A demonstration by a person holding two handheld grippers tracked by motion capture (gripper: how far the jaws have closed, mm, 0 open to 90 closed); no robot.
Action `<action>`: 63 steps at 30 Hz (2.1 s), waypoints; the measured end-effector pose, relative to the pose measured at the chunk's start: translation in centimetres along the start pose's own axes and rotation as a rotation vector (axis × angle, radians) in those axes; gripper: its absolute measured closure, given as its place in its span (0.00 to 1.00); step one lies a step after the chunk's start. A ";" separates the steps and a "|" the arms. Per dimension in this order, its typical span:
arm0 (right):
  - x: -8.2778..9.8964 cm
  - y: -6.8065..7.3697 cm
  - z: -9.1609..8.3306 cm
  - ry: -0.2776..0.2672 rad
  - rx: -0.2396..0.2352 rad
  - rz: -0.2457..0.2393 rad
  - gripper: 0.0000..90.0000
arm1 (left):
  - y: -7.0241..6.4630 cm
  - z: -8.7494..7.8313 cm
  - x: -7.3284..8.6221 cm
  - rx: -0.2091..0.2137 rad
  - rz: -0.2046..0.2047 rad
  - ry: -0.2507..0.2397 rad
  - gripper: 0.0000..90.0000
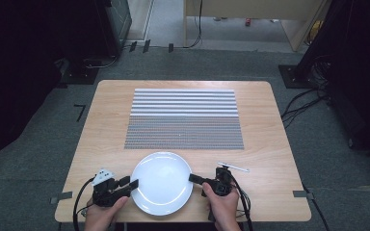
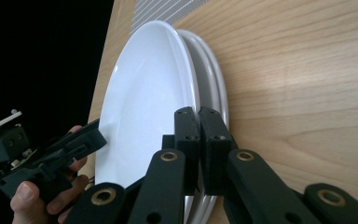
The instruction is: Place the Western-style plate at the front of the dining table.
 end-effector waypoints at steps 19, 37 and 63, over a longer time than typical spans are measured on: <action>-2.0 -1.0 -4.3 -0.051 0.038 -0.034 0.98 | -3.2 1.0 0.0 0.114 -0.003 0.051 0.60; -1.8 -2.0 -3.9 -0.078 0.052 0.013 0.97 | -4.1 2.6 0.5 0.175 -0.065 0.102 0.65; -6.4 0.3 -4.7 -0.160 0.074 -0.063 0.97 | -4.6 2.7 -4.1 0.216 -0.147 0.024 0.78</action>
Point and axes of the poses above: each handheld gripper's, and its own axes: z roughly forward along the jaws, x roughly out of its underside, y roughly to its left, the point moved 6 cm from there along z, roughly forward along the jaws, and after that the axes turned 3 degrees about -z, right-handed, at the moved point
